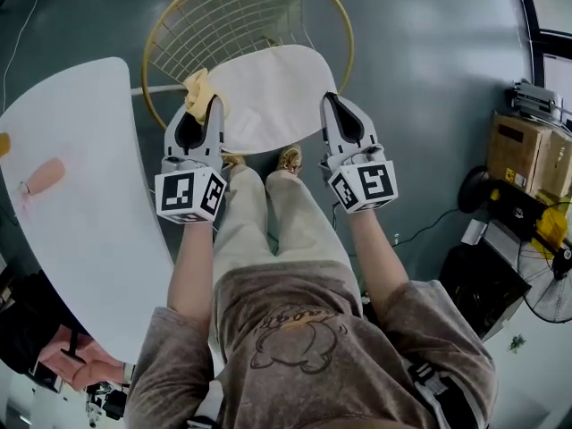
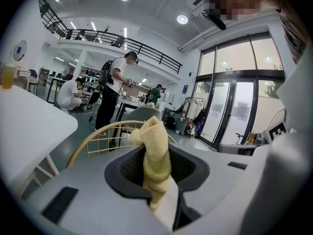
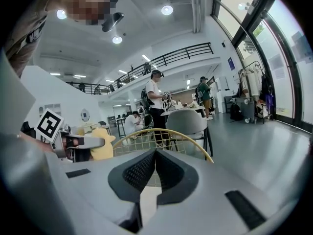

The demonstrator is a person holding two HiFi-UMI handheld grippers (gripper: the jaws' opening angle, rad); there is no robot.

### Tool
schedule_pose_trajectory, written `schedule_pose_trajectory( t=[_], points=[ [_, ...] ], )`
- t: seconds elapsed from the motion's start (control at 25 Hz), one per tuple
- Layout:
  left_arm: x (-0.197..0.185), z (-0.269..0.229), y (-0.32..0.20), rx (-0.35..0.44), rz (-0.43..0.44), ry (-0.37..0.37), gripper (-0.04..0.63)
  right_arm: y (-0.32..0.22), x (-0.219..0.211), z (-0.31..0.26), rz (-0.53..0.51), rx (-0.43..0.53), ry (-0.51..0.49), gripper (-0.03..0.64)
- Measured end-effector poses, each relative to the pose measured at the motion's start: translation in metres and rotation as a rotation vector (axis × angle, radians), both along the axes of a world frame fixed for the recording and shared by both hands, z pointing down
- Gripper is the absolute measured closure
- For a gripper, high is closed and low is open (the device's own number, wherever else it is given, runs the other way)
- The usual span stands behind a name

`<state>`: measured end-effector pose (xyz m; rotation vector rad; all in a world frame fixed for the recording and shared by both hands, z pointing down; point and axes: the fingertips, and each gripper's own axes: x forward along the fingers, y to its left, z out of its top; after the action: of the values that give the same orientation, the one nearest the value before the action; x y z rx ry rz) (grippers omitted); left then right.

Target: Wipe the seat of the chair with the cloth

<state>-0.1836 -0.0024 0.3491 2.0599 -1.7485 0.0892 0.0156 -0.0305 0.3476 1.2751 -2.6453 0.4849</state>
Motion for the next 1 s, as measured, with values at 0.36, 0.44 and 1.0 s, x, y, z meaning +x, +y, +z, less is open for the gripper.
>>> schedule_pose_trajectory(
  t=[0.36,0.44,1.0],
  points=[
    [-0.018,0.081,-0.013,-0.091,-0.034,-0.023,0.483,0.003,0.005,0.032,0.008,-0.037,0.003,0.591],
    [-0.027,0.102,-0.018,-0.134,-0.051,-0.045,0.483,0.002,0.007,0.037,0.010,-0.043,0.005,0.591],
    [-0.054,0.229,-0.039,-0.405,-0.139,-0.125,0.483,-0.004,0.023,0.055,0.027,-0.074,0.012,0.591]
  ],
)
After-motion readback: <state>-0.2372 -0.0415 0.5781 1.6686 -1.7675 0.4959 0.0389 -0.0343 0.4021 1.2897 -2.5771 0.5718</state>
